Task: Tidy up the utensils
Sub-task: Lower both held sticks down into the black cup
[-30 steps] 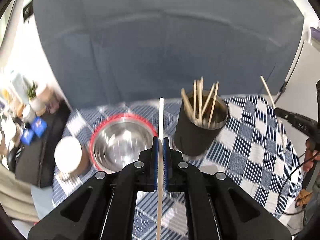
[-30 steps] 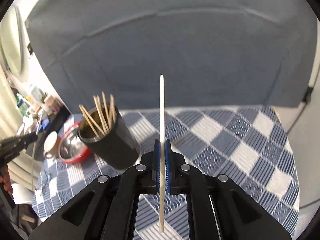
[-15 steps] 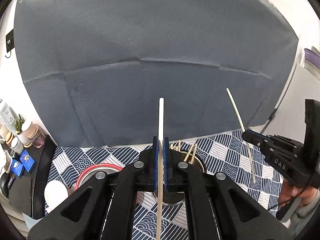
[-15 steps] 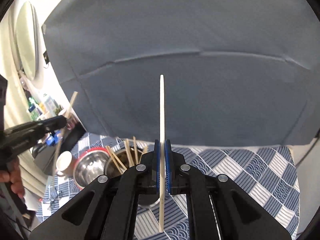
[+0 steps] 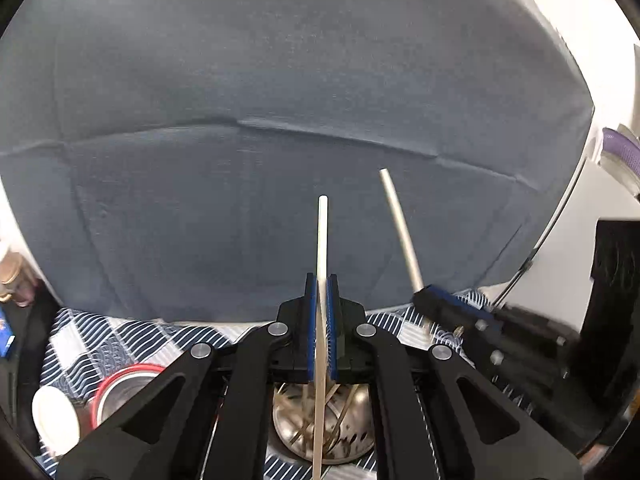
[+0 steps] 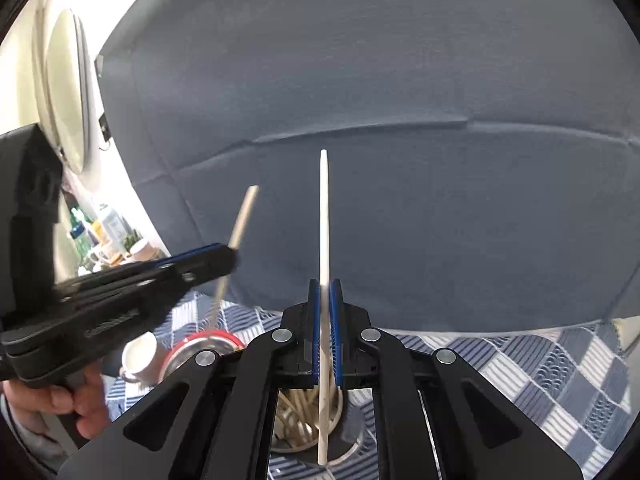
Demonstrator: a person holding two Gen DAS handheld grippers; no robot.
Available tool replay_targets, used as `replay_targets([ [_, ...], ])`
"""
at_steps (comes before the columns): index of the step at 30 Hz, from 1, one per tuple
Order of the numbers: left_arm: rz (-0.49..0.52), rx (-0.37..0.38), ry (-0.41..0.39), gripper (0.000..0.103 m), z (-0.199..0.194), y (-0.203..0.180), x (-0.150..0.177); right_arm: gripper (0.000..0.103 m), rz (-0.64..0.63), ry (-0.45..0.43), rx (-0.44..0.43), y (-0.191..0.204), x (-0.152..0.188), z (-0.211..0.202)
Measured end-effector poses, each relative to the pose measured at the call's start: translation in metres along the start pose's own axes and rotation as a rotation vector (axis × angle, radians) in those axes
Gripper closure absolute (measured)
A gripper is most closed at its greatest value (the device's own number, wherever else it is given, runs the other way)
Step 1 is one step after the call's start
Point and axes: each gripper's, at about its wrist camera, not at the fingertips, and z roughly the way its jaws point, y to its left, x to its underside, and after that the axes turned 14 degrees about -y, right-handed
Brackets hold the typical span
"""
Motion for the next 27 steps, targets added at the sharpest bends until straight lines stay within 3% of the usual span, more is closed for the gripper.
replay_targets([
  [5,-0.024,0.024,-0.018,0.098,0.015,0.006,0.010,0.098,0.040,-0.013,-0.041,-0.006,0.021,0.010],
  [14,-0.085,0.041,-0.146,0.098,0.021,0.024,0.027,0.098,0.093,-0.078,-0.086,-0.013,0.049,0.027],
  [19,-0.132,0.087,-0.197,0.098,0.016,0.033,0.051,0.098,0.073,-0.120,-0.090,-0.009,0.067,0.022],
  [27,-0.135,0.107,-0.200,0.098,0.009,0.034,0.077,0.098,-0.006,-0.108,-0.062,0.005,0.091,0.016],
])
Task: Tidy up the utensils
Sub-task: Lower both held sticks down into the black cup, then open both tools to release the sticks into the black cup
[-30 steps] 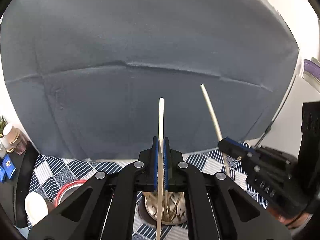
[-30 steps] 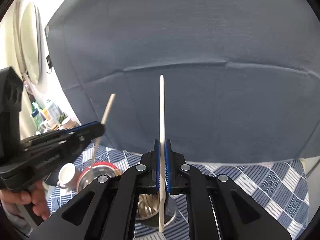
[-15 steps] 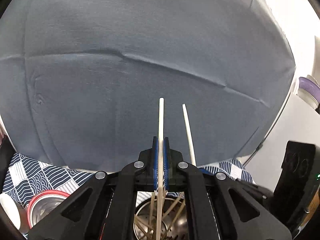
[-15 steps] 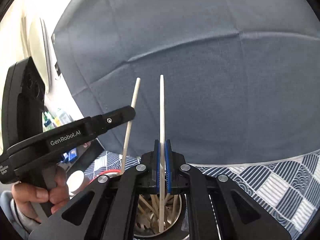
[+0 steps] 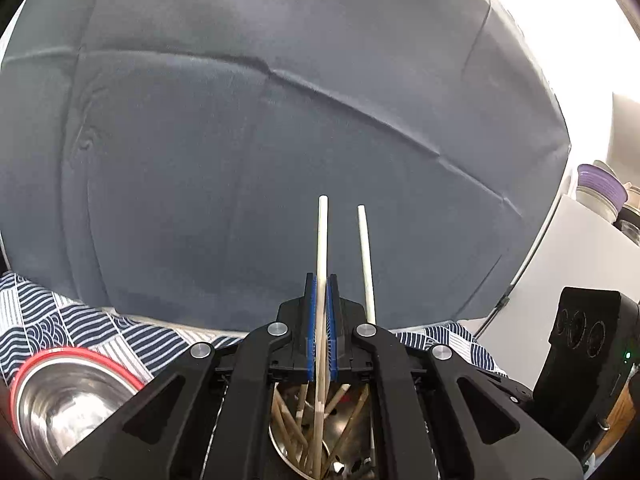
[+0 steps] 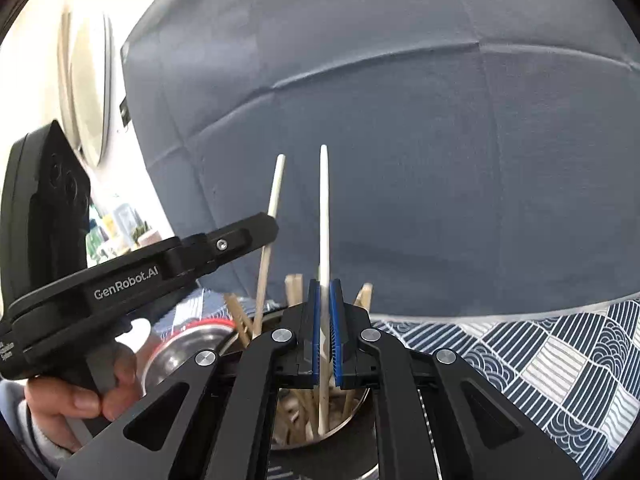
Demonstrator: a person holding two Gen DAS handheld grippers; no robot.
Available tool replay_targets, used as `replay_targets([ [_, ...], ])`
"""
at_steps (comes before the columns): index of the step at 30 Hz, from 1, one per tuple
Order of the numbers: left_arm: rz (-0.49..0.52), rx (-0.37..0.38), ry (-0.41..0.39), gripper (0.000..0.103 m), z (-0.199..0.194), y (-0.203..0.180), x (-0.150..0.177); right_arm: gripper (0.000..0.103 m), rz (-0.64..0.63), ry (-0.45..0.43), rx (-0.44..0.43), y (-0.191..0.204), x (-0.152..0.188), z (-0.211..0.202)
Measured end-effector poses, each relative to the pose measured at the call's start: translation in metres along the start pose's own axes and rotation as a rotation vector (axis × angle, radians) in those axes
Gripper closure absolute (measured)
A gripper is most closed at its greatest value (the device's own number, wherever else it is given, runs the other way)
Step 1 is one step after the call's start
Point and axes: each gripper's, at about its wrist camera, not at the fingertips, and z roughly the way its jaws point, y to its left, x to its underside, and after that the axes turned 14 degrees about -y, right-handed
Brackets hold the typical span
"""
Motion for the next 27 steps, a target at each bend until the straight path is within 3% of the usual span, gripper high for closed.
replay_targets([
  [13,0.047,-0.052,0.024,0.098,-0.038,0.001,0.011,0.095,-0.086,0.015,0.070,0.013,0.011,-0.034],
  [16,0.046,-0.070,0.018,0.092,-0.047,0.001,0.004,0.091,-0.094,0.008,0.084,0.015,0.005,-0.043],
  [18,0.048,-0.082,0.015,0.082,-0.052,0.001,-0.001,0.077,-0.101,0.012,0.088,0.017,-0.001,-0.048],
  [19,0.052,-0.092,0.011,0.080,-0.057,0.001,-0.004,0.077,-0.102,0.007,0.089,0.018,-0.005,-0.051],
  [21,0.048,-0.111,0.000,0.065,-0.064,0.001,-0.010,0.073,-0.100,0.004,0.087,0.020,-0.010,-0.055],
  [22,0.033,-0.117,-0.009,0.063,-0.069,0.001,-0.013,0.071,-0.101,0.002,0.090,0.021,-0.013,-0.059],
  [25,0.015,-0.152,-0.034,0.044,-0.082,0.001,-0.021,0.058,-0.106,-0.001,0.100,0.024,-0.022,-0.069],
  [27,0.020,-0.178,-0.035,0.029,-0.088,0.000,-0.024,0.037,-0.109,0.005,0.119,0.026,-0.026,-0.076],
])
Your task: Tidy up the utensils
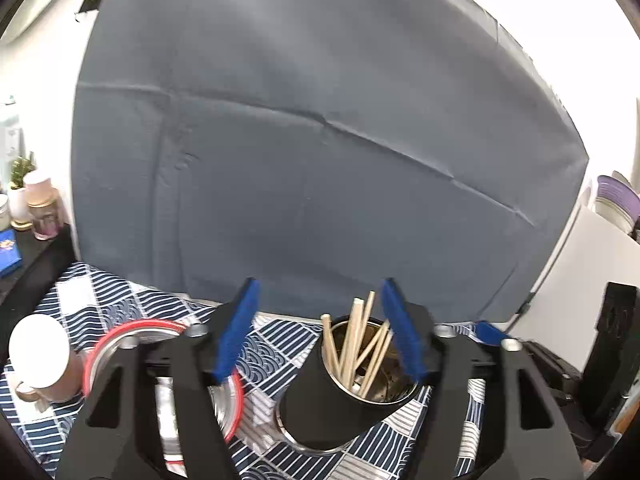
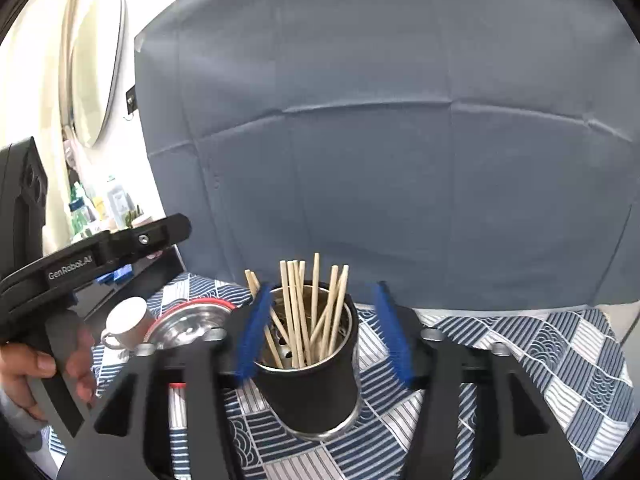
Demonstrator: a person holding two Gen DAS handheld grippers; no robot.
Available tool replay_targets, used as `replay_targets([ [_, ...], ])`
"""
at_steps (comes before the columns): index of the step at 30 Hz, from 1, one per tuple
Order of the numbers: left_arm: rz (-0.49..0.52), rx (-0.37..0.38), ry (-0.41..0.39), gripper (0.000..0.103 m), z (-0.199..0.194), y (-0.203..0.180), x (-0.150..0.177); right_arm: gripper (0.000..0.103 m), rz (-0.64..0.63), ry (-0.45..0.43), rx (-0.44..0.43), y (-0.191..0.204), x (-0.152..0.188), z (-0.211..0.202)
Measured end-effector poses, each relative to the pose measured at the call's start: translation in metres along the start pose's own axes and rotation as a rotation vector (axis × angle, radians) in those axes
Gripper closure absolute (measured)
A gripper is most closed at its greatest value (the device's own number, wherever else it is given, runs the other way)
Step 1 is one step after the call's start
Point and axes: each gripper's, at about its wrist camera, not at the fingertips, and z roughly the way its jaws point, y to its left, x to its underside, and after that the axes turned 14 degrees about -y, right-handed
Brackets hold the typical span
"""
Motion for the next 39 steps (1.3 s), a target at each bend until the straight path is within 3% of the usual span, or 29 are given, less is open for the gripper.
replay_targets([
  [4,0.014,-0.036,-0.005,0.012,-0.013,0.000,-0.002,0.020,0.003,-0.005,0.023,-0.001,-0.006,-0.015],
  [6,0.030,-0.050,0.002,0.006,-0.020,0.000,0.000,0.018,0.011,-0.002,0.027,-0.003,-0.006,-0.021],
  [16,0.141,-0.145,0.133,0.006,-0.041,-0.006,0.022,0.014,0.008,0.062,0.074,-0.010,0.009,-0.039],
  [23,0.142,-0.190,0.213,0.006,-0.054,-0.006,0.048,0.014,0.001,0.109,0.088,-0.015,0.027,-0.053],
  [27,0.178,-0.224,0.228,0.006,-0.066,-0.010,0.061,0.013,0.009,0.144,0.104,-0.014,0.034,-0.064],
  [33,0.138,-0.249,0.241,0.006,-0.084,-0.012,0.066,0.011,0.042,0.239,0.138,-0.011,0.036,-0.075],
  [39,0.142,-0.260,0.283,0.006,-0.097,-0.021,0.057,0.010,0.002,0.253,0.127,-0.004,0.031,-0.095],
])
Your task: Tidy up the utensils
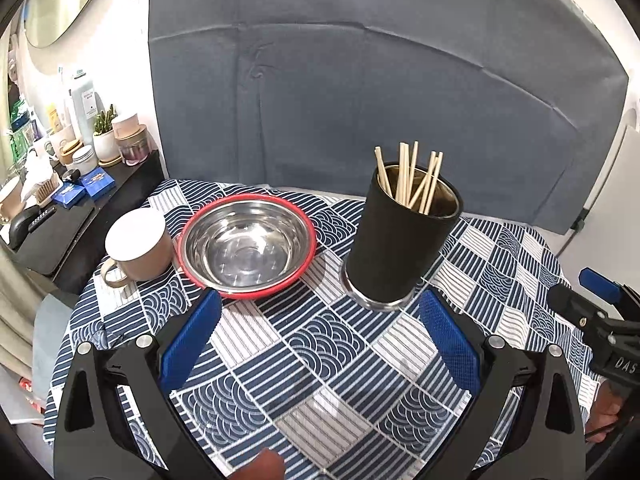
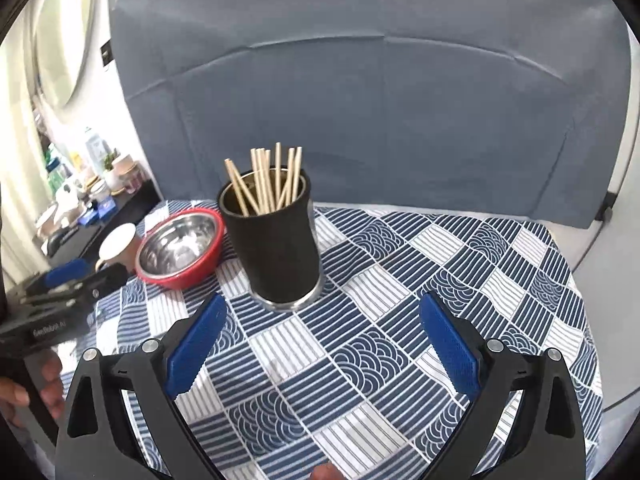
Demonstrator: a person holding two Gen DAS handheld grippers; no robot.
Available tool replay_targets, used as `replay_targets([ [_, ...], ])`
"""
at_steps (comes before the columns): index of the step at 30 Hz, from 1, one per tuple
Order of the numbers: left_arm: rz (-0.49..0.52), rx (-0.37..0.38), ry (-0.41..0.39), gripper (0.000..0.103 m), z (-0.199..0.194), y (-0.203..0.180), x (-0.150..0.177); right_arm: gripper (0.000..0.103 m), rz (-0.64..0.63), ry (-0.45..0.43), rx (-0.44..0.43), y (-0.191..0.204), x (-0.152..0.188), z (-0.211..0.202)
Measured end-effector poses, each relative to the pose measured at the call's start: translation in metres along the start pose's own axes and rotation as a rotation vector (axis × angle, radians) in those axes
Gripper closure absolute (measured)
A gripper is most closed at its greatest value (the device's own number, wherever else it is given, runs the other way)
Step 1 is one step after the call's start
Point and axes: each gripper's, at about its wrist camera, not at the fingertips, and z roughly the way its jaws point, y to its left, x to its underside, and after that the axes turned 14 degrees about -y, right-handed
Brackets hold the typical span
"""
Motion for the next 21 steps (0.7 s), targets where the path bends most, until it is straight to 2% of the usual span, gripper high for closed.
replay_targets([
  [6,0.058,0.006,-0.013,0.006,-0.034,-0.014,-0.001,0.010,-0.002,-0.010,-0.002,0.006,0.001,-0.029],
  [10,0.031,0.040,-0.013,0.006,-0.051,-0.016,-0.003,0.009,-0.023,0.039,0.010,0.012,0.000,-0.044],
  [13,0.025,0.056,-0.001,0.006,-0.059,-0.019,-0.004,0.009,-0.014,0.044,0.006,0.013,-0.004,-0.059],
  [16,0.036,0.061,0.003,0.006,-0.067,-0.022,-0.006,0.009,-0.033,0.009,0.033,0.015,-0.012,-0.079],
  [19,0.071,0.013,-0.041,0.006,-0.080,-0.028,-0.009,0.008,-0.054,-0.040,0.056,0.019,-0.018,-0.100],
  [21,0.085,0.010,-0.046,0.006,-0.086,-0.031,-0.010,0.008,-0.048,-0.045,0.051,0.021,-0.019,-0.109],
])
